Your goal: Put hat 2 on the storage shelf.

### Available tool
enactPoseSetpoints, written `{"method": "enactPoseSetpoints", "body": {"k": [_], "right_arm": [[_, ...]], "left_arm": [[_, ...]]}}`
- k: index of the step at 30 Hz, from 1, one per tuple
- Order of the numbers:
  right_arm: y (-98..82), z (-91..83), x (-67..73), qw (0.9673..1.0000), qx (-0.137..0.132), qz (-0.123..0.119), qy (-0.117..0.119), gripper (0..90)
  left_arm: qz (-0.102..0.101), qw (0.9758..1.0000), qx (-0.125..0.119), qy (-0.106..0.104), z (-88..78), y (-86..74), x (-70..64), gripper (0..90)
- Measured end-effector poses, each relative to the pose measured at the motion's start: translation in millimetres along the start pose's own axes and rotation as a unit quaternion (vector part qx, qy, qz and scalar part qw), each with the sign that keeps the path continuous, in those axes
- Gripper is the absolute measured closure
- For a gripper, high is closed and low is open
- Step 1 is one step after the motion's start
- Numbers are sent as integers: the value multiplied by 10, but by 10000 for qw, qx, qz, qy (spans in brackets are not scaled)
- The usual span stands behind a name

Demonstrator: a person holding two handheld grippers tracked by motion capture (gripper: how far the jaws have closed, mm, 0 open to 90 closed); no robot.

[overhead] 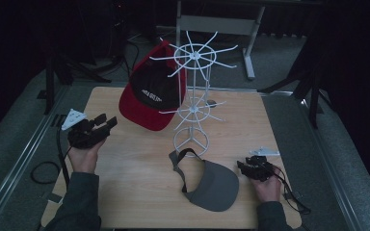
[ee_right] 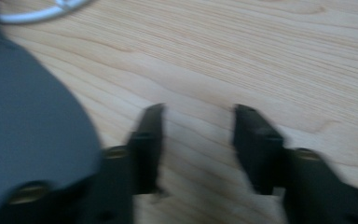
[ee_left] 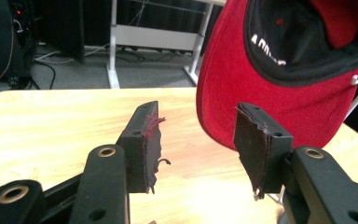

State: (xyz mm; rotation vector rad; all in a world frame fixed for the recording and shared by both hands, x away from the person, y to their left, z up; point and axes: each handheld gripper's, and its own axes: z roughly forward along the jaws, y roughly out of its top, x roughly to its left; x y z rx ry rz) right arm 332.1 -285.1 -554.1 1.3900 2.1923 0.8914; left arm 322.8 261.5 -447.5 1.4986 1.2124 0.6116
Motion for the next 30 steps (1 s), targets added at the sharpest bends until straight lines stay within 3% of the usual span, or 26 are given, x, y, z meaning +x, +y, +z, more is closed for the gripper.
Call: {"method": "enactPoseSetpoints", "body": {"k": [4,6,14,21,30], "right_arm": [[89,-100,72,9993,-135,6,337,892],[138,-142,126,9988,-152,-25,463,900],[408,-231,483,9928,-263,-684,952,900],[590,-180,696,9843,-343,-836,1518,900],[698,-45,942,9740,-239,-1049,1993,900]], "left_arm": [[-20,10000,74,-12,19,-30,11,510],[-23,9999,103,-16,24,-43,15,510],[-30,9999,136,-22,41,-49,6,510],[-54,9999,111,-23,33,-46,14,511],[-55,9999,86,-22,18,-49,18,511]]}}
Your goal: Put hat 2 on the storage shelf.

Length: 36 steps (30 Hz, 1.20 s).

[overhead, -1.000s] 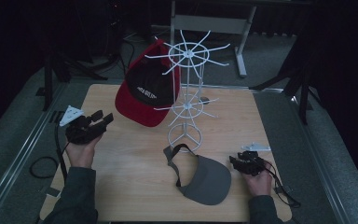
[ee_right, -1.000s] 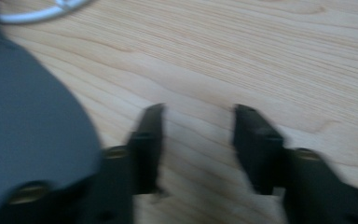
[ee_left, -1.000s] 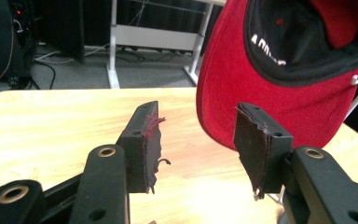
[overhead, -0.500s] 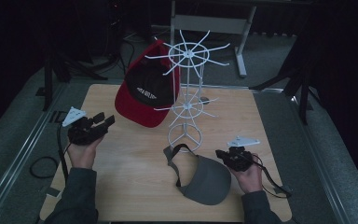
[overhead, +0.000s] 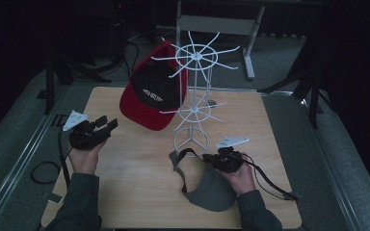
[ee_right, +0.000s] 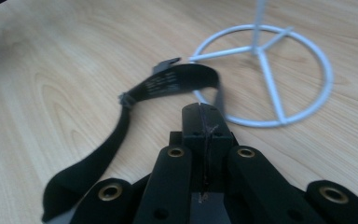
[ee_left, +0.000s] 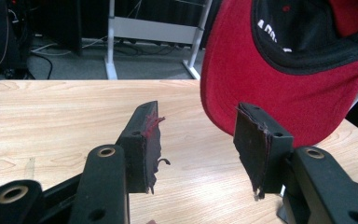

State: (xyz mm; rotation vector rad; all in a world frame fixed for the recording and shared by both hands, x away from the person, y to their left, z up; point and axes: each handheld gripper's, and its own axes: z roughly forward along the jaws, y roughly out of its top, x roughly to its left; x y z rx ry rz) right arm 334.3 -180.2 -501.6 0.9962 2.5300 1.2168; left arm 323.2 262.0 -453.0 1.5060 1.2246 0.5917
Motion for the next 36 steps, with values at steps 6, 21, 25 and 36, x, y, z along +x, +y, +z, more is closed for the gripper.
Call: {"method": "enactPoseSetpoints", "body": {"k": [6,21,25,36], "right_arm": [[8,179,67,9989,406,-243,49,900],[-173,79,-149,9913,996,-351,-785,900],[-282,-3,-308,9893,1120,-98,-930,900],[-464,-200,-557,9794,1306,302,-1513,900]], "left_arm": [[-9,10000,6,-5,3,-15,1,511],[-49,10000,26,-20,14,-44,10,511],[-50,10000,27,-24,23,-44,1,510],[-62,10000,16,-5,5,-47,22,510]]}}
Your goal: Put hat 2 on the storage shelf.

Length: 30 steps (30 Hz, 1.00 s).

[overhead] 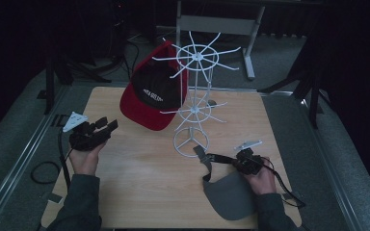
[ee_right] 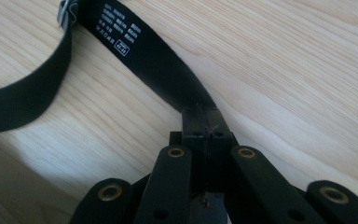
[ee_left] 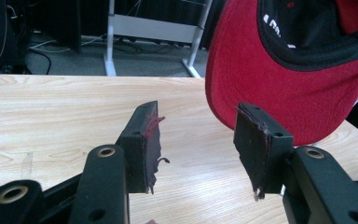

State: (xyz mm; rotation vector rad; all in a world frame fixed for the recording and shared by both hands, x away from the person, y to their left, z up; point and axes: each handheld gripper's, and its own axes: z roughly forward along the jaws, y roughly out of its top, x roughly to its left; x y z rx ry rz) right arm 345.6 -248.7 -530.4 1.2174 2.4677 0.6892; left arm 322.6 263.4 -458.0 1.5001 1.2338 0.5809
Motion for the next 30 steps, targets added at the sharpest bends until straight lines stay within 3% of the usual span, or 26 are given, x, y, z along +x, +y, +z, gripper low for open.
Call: {"method": "enactPoseSetpoints", "body": {"k": [12,22,30], "right_arm": [[-207,-123,-311,9970,93,543,-551,893],[-86,-129,-372,9979,-221,494,-366,707],[65,-26,-436,9990,-223,381,-115,518]], "left_arm": [[-2,10000,16,-20,19,0,-11,511],[16,10000,32,-46,37,8,-27,510],[9,10000,31,-32,26,10,-11,510]]}}
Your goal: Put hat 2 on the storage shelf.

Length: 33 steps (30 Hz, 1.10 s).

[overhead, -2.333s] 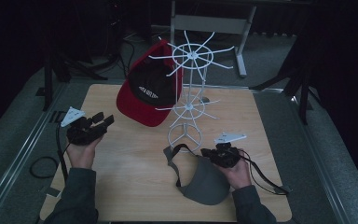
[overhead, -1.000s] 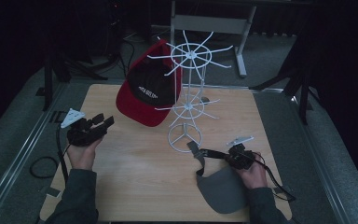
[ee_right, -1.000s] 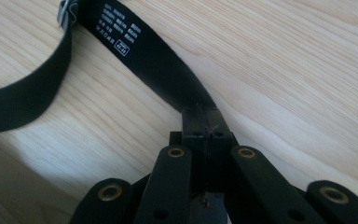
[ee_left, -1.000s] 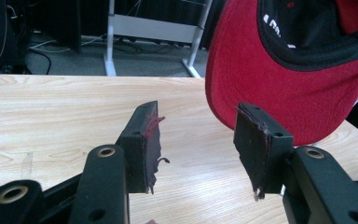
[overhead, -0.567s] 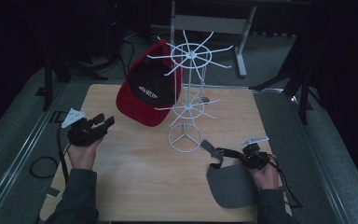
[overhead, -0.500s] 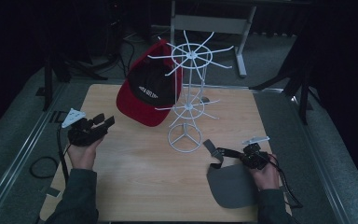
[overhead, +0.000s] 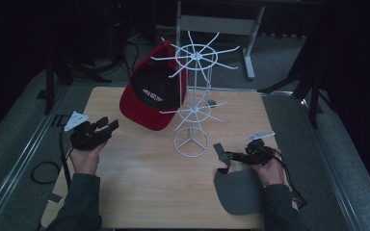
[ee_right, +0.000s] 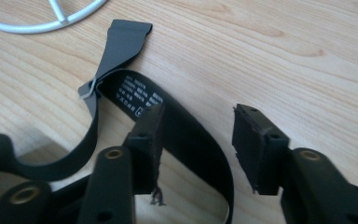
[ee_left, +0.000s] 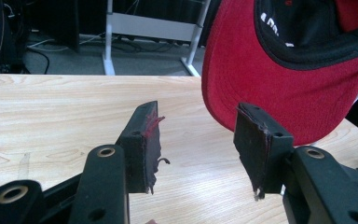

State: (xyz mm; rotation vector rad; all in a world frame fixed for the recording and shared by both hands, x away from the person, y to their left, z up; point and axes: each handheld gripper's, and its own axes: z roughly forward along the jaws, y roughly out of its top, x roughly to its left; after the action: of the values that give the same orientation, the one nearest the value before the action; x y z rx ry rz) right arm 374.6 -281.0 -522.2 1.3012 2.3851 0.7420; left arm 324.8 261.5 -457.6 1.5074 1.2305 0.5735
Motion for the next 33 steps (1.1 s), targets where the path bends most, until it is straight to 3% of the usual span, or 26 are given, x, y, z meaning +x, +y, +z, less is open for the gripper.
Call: {"method": "enactPoseSetpoints", "body": {"k": [6,10,15,17,19,29,33], "right_arm": [[74,144,-15,9992,324,-169,147,433],[83,216,6,9976,580,-316,194,446],[85,220,38,9964,663,-479,204,733],[92,202,36,9967,654,-466,122,845],[93,174,21,9974,599,-389,64,891],[115,-28,-30,9993,17,-213,-317,893],[117,-8,-44,9994,57,-203,-271,850]], "left_arm": [[-8,10000,-6,9,-1,0,7,510],[-17,10000,-1,13,-2,-5,10,510],[-21,10000,-11,13,-6,-8,13,510],[-18,10000,-16,12,-7,-9,12,510],[-27,10000,-19,12,-8,-10,16,510],[-35,10000,-18,11,-5,-17,17,510],[-24,10000,0,3,3,-19,8,510]]}}
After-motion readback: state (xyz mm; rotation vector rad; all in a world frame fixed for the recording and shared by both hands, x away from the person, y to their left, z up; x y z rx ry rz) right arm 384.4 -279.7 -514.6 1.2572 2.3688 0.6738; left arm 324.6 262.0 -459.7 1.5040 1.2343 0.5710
